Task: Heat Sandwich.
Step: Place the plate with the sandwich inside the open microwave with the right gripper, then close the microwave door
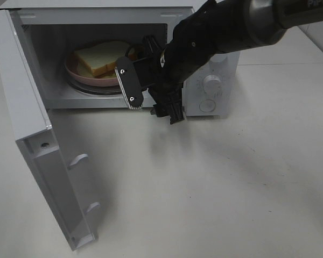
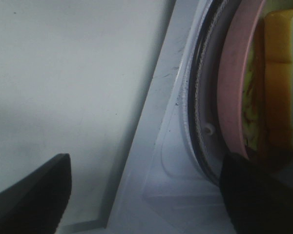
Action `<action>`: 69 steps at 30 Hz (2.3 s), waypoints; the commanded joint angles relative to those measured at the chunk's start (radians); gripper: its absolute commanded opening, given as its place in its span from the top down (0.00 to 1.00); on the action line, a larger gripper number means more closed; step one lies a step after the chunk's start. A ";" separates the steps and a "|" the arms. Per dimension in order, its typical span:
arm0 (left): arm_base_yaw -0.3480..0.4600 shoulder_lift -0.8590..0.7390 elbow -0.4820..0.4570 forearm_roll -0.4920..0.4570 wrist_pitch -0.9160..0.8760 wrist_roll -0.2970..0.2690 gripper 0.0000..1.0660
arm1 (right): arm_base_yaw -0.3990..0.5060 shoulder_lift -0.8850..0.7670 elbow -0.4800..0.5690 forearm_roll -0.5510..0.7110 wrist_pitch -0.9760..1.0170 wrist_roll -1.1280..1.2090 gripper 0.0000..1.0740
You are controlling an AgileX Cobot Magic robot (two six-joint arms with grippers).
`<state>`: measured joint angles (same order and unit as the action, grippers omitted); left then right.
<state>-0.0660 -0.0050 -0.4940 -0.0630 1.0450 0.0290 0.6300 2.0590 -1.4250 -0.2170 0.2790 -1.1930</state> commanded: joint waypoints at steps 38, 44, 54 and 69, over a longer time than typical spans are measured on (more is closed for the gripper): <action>-0.005 -0.022 0.003 0.002 -0.008 -0.001 0.06 | -0.002 -0.632 0.570 0.000 -0.043 0.543 0.29; -0.005 -0.022 0.003 0.002 -0.008 -0.001 0.06 | -0.002 -0.692 0.579 0.026 0.078 0.754 0.29; -0.005 -0.022 0.003 0.002 -0.008 -0.001 0.06 | -0.002 -0.779 0.579 0.028 0.376 1.135 0.29; -0.005 -0.022 0.003 0.002 -0.008 -0.001 0.06 | -0.001 -0.998 0.579 0.131 0.706 1.201 0.29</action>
<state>-0.0660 -0.0050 -0.4940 -0.0630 1.0450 0.0290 0.6300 1.0890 -0.8470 -0.0970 0.9520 0.0000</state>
